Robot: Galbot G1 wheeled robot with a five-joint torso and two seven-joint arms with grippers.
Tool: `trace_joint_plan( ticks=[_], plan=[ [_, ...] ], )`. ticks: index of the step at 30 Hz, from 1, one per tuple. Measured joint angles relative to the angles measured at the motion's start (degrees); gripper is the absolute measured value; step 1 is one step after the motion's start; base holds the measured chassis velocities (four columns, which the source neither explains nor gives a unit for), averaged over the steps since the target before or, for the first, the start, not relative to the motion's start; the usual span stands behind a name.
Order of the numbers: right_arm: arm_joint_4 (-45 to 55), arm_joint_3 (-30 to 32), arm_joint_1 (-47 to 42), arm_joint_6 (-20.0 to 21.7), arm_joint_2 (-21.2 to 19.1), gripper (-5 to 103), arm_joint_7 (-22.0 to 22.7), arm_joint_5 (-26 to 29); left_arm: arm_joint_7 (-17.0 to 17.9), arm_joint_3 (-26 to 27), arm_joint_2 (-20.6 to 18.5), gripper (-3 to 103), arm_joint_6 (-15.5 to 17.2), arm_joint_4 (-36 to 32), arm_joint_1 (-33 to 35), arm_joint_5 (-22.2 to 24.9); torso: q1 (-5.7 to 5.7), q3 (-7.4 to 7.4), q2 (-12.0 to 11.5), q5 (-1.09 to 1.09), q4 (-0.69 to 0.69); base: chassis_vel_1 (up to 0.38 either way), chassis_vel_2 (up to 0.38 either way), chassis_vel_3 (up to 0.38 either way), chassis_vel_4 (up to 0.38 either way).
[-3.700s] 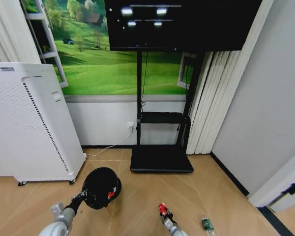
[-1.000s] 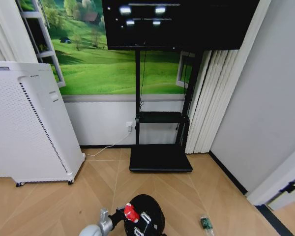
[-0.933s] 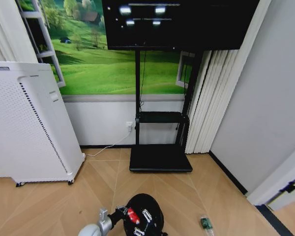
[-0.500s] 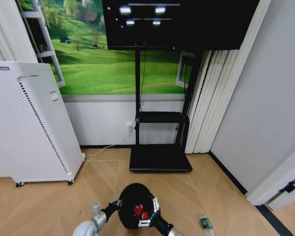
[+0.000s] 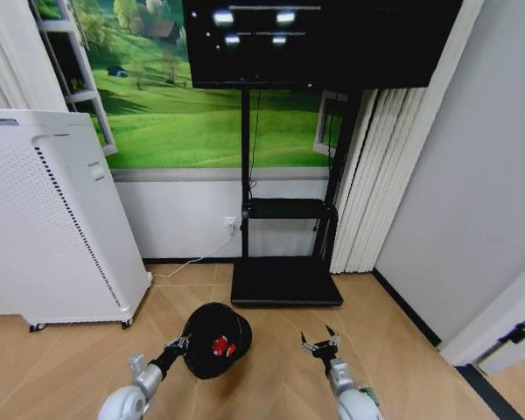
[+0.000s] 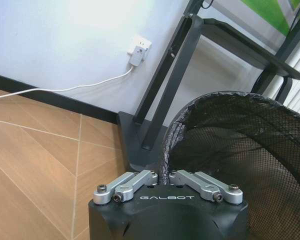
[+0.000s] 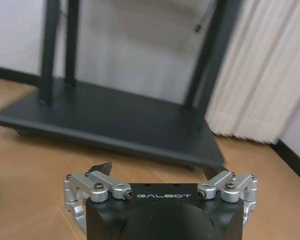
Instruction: Pick up the trash bin and place the garbage on the floor into it.
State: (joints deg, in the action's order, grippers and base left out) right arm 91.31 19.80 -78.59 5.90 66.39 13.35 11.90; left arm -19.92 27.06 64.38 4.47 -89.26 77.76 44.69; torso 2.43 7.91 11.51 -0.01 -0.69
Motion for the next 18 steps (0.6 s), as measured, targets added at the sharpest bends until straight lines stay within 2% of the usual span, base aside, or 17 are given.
trace_joint_plan(
  ticks=[2,5,6,7,13,16,18],
  plan=[
    [-0.2,2.96,-2.46,2.33,-1.72,99,0.14,0.63,-0.4,0.06,0.91,3,-0.54,0.82,-0.63,-0.32,0.0,0.0,0.0,0.0,-0.02,0.0,0.0,0.0,0.0],
    [-1.91,5.37,-3.99,2.8,-3.0,95,-0.42,0.41,-0.81,0.05,1.27,3,-0.66,1.01,-1.15,-0.32,0.0,0.0,0.0,0.03,-0.02,0.0,0.0,0.0,0.0],
    [-2.8,5.97,-4.53,2.85,-3.8,97,-0.96,0.37,-0.96,0.02,1.3,3,-0.73,1.22,-1.41,-0.34,0.0,0.0,0.0,0.02,-0.02,0.0,0.0,0.0,0.0],
    [-7.65,6.18,-4.67,2.23,-5.56,98,-2.59,-0.62,-1.22,-0.16,1.36,3,-0.97,1.94,-2.13,-0.54,0.0,0.0,0.0,0.01,-0.02,0.0,0.0,0.0,0.0],
    [-18.0,3.34,-1.26,-0.21,-6.1,100,-3.92,-3.12,-1.54,-0.2,1.45,3,-1.24,2.01,-2.21,-0.6,0.0,0.0,0.0,0.01,-0.01,0.0,0.0,0.0,0.0],
    [-19.94,2.75,-0.59,-0.63,-5.88,99,-3.96,-3.7,-1.65,-0.1,1.49,3,-1.46,2.15,-2.16,-0.69,0.0,0.0,0.0,0.06,-0.01,0.0,0.0,0.0,0.0],
    [-22.34,1.99,-0.03,-0.86,-5.62,99,-4.0,-3.73,-2.15,0.08,1.66,3,-2.47,2.54,-2.09,-0.96,0.0,0.0,0.0,-0.02,0.0,0.0,0.0,0.0,0.0]
  ],
)
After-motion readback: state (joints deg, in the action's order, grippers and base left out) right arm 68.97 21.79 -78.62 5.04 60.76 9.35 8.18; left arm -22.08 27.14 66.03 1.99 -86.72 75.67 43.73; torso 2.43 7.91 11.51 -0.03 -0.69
